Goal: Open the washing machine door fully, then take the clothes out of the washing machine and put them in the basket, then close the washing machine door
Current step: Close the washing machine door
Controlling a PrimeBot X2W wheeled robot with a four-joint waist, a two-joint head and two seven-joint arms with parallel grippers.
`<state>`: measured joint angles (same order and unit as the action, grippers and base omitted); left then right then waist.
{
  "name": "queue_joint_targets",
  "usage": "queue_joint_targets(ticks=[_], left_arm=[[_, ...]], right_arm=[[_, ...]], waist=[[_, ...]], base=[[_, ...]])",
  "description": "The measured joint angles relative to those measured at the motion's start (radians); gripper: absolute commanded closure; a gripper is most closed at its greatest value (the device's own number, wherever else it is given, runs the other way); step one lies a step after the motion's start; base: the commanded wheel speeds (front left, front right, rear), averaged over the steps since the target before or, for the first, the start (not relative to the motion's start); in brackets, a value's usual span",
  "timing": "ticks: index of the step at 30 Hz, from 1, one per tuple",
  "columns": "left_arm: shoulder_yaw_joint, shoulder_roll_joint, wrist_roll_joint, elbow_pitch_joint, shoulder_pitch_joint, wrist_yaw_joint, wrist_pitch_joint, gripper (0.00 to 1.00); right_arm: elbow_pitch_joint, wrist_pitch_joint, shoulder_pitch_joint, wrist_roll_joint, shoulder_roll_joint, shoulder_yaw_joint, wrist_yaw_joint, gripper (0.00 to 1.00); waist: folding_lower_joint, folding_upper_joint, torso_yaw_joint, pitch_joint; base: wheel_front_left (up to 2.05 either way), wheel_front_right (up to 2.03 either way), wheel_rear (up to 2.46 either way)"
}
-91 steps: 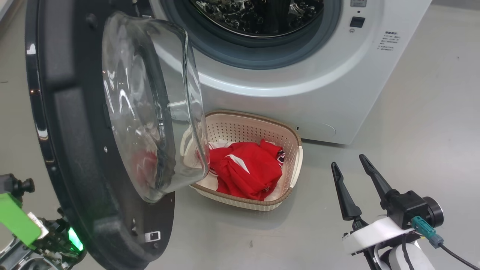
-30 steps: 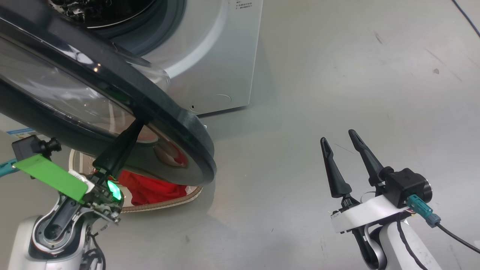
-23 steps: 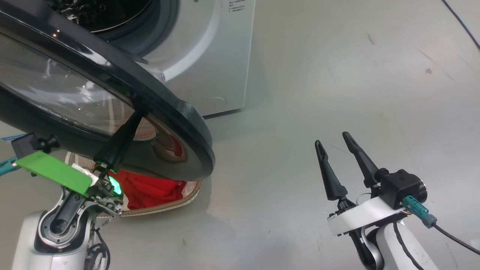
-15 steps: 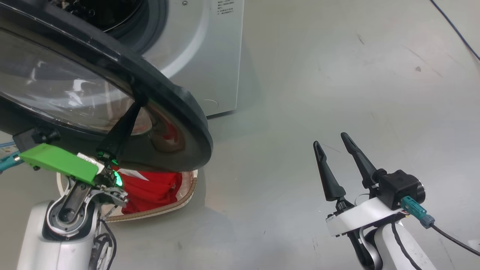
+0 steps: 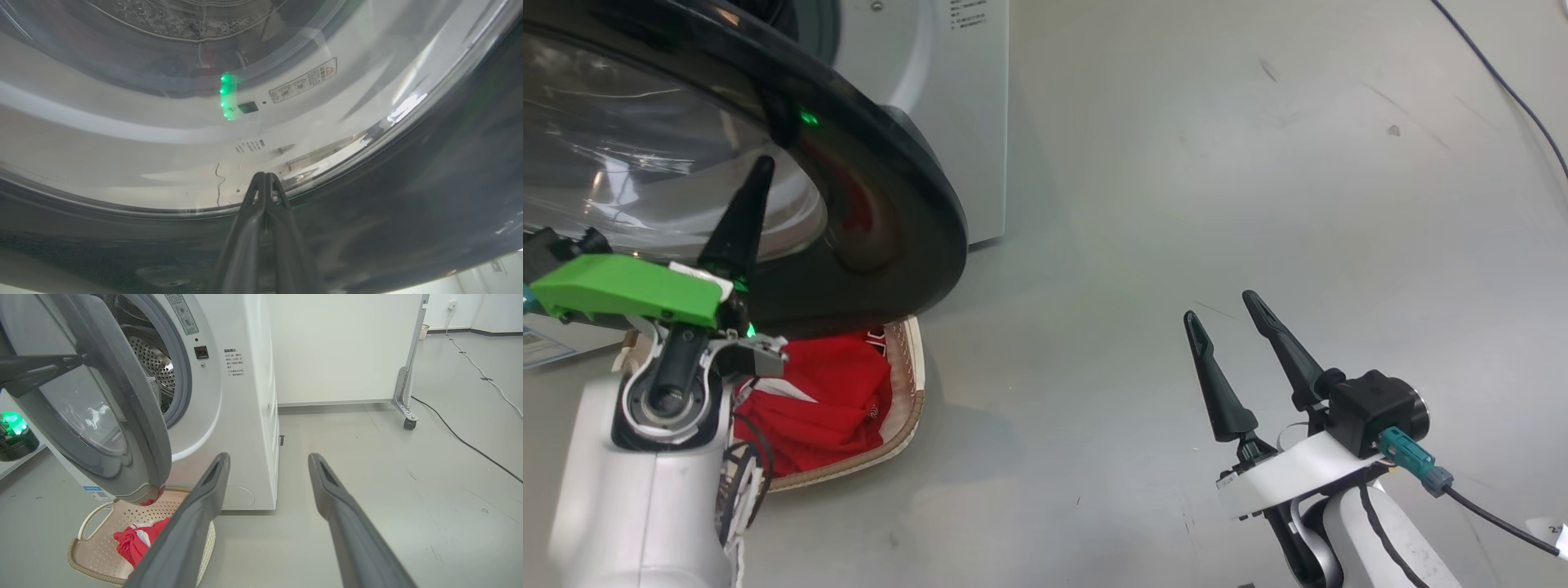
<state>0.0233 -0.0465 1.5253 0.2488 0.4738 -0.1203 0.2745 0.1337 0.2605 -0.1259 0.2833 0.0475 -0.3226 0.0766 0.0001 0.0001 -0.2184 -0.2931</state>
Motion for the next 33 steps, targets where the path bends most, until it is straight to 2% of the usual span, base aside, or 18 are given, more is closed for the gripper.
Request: queue_joint_targets(ticks=[18,33], left_arm=[[-0.029,0.003,-0.051,0.203,0.2,0.0,-0.115,1.0],[-0.012,0.005,-0.065,0.263,0.271,0.0,-0.135,1.0]], right_arm=[[0.001,0.0,-0.015,0.017,0.0,-0.026,0.0,0.0],[0.003,0.0,-0.015,0.017,0.0,-0.009,-0.01,0.0]], waist=[[0.0,0.0,-0.08,-0.027],[0.0,0.0,-0.076,-0.027]], base=[[0.0,0.0,0.0],[0.0,0.0,0.0]])
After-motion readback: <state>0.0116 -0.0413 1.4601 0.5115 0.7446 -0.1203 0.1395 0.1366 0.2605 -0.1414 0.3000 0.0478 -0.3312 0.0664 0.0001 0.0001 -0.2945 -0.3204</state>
